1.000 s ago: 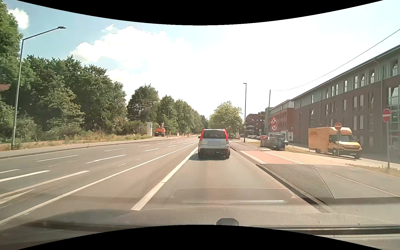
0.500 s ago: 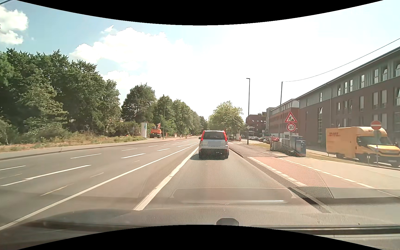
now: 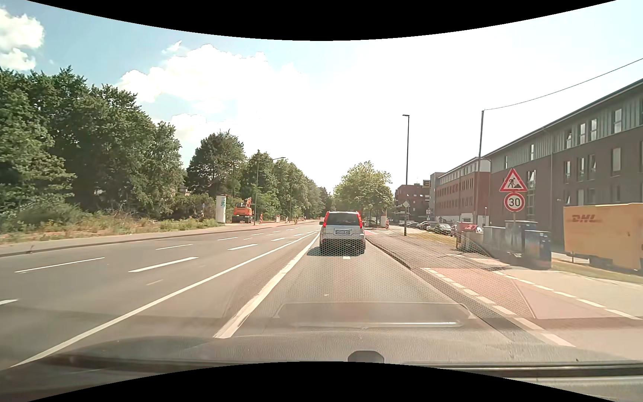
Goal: Follow the waypoints while adhering to traffic rules and regulations
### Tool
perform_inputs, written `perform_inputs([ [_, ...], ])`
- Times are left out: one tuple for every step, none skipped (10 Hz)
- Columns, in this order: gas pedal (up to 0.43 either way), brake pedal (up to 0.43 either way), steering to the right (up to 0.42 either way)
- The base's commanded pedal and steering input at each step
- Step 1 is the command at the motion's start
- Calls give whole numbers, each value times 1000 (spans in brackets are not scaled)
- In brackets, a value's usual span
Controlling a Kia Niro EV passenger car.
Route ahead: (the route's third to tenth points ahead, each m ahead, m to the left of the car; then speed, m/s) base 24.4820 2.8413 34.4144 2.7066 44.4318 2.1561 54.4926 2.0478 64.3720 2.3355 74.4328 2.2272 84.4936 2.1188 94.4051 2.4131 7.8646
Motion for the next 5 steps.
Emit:
perform_inputs([
  [110, 18, 5],
  [110, 18, 4],
  [110, 18, 2],
  [110, 18, 2],
  [98, 18, 2],
])
